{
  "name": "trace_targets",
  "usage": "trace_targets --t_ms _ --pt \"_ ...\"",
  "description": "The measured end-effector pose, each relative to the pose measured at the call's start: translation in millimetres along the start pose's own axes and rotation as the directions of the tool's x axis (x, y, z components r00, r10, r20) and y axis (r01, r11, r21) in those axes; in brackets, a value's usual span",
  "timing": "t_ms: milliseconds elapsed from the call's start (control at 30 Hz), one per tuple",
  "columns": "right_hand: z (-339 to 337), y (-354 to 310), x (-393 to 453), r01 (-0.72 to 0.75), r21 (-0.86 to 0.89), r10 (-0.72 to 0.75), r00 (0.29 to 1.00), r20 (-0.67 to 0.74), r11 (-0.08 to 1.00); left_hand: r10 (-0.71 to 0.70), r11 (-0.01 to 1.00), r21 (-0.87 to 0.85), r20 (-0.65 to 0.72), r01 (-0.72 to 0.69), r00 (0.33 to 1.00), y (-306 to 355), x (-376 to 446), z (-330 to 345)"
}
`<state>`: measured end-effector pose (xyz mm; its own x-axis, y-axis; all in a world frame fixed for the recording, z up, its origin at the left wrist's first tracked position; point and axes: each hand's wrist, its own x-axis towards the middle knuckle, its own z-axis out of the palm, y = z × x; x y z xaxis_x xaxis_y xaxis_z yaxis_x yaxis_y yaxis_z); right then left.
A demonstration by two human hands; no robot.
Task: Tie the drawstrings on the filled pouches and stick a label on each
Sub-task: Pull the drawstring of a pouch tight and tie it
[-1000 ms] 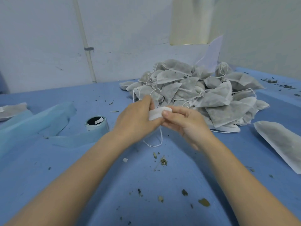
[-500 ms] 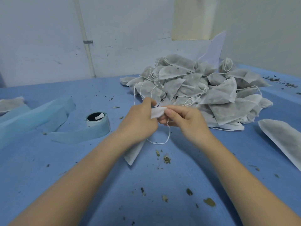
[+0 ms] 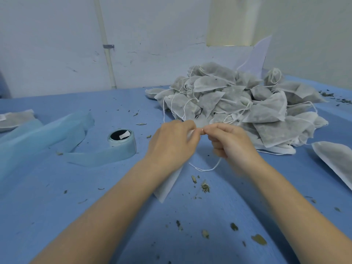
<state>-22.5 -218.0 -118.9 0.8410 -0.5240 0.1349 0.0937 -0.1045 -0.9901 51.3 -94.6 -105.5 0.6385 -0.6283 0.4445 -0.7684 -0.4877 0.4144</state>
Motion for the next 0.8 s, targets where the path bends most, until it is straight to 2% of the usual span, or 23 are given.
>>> trace_targets --t_ms 133,267,333,400,500,567,667,800 --pt "0.9 -1.7 -4.0 0.051 -0.120 -0.052 0.999 -0.013 0.992 -0.023 0.989 -0.144 0.087 0.036 0.996 3.4 0.9 3.8" --pt "-0.9 -4.3 -6.9 0.030 -0.282 -0.048 0.997 -0.057 0.959 0.002 0.985 -0.173 0.048 0.007 0.999 1.0 -2.3 6.5" --pt "-1.6 -7.5 -6.0 -0.065 -0.173 0.058 0.997 -0.045 0.983 0.019 0.988 -0.152 -0.005 -0.019 1.000 -1.3 -2.0 5.7" --pt "-1.6 -9.4 -4.1 -0.184 0.080 0.181 0.983 0.043 0.980 -0.003 0.982 -0.188 -0.047 -0.006 0.999 -2.8 -1.2 4.9" --pt "1.1 -6.8 -3.1 -0.293 0.479 0.232 0.955 0.183 0.827 -0.094 0.937 -0.343 -0.062 0.067 0.994 -1.7 -1.9 4.2" --pt "3.5 -4.1 -4.2 -0.292 0.639 0.208 0.956 0.206 0.711 -0.169 0.874 -0.464 -0.021 0.140 0.985 0.7 -3.4 5.7" --pt "5.8 -2.9 -5.4 -0.260 0.739 0.157 0.965 0.208 0.622 -0.255 0.759 -0.610 0.043 0.227 0.966 3.1 -6.6 9.6" --pt "4.3 0.6 -3.7 -0.254 0.660 0.146 0.965 0.216 0.707 -0.256 0.747 -0.639 -0.020 0.184 0.966 1.9 -10.9 12.0"
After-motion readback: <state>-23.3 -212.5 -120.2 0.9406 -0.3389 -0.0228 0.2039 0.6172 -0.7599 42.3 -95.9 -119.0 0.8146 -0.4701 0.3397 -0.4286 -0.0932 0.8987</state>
